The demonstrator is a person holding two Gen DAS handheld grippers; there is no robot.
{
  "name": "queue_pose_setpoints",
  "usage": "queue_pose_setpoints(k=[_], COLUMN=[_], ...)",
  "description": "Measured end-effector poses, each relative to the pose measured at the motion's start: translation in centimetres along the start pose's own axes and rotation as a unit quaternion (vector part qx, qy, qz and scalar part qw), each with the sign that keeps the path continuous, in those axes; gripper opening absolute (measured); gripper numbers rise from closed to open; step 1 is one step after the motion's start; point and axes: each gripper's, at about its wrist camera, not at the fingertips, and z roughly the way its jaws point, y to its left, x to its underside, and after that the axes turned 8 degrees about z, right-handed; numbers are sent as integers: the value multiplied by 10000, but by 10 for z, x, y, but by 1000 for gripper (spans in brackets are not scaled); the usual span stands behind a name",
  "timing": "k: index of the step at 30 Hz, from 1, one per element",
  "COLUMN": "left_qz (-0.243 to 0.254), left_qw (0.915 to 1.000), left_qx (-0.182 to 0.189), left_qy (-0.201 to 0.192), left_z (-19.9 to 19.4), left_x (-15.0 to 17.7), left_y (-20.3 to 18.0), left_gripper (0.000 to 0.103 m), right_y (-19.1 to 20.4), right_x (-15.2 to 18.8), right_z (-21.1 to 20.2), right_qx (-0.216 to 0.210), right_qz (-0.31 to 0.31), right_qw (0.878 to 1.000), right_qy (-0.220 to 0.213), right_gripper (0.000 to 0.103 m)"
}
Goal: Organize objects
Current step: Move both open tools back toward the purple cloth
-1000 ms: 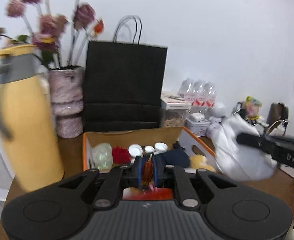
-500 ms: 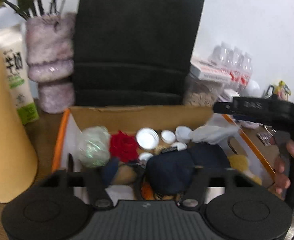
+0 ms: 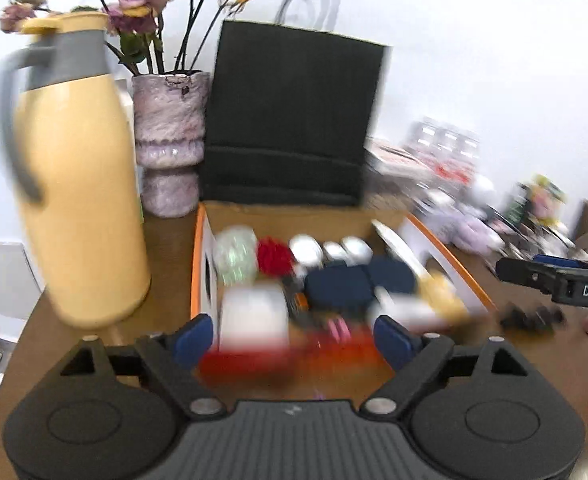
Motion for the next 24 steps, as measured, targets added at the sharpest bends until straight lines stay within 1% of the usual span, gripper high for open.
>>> queue_pose_setpoints(k=[3,4,5,7,10,11,13,15,17,18,20,22,24], left_qz=[426,531,604,645,564,549,506,480,395,357,279,316,356], left_qw=[9980,9973,9971,9976,9984,9984,9980,9969,9960,9960,9969,9978,9981], left_qx=[437,475,411,200,-47,-114,-350,-552,-692,-698,-613,-460,-346], left_qy=[-134,-183,-198,-157,-77,-51,-143,-274,-395,-433,-396,-352,-359], left_z=[-61,-78,-96,-125,-166,-178,-201,-219,-227,-228,-221,-207,-187], left_x=[64,84,106,139,172,178,185,185,185,184,184,182,180], left_y=[-21,-27,-34,-44,-45,-43,-37,-31,-28,-28,-31,-35,-37], left_gripper=[92,93,93,93,93,93,93,95,97,97,97,97,97], right_y=[4,5,6,8,12,13,14,12,7,5,4,11,22], right_x=[54,73,93,127,171,181,193,197,195,194,195,197,198], right_z=[-66,-87,-111,-147,-204,-222,-253,-283,-299,-303,-300,-285,-264], right_qx=[-250,-316,-373,-416,-432,-457,-390,-168,-43,-40,-222,-316,-331], right_qz=[-180,-262,-406,-695,-1141,-1273,-1589,-1718,-1573,-1388,-1065,-1081,-1268], right_qw=[9995,9992,9985,9964,9906,9884,9834,9827,9864,9896,9937,9931,9909], right_qy=[-1,28,77,233,620,689,784,668,466,362,262,317,312], right_gripper=[103,103,103,103,103,103,103,103,103,103,103,103,103])
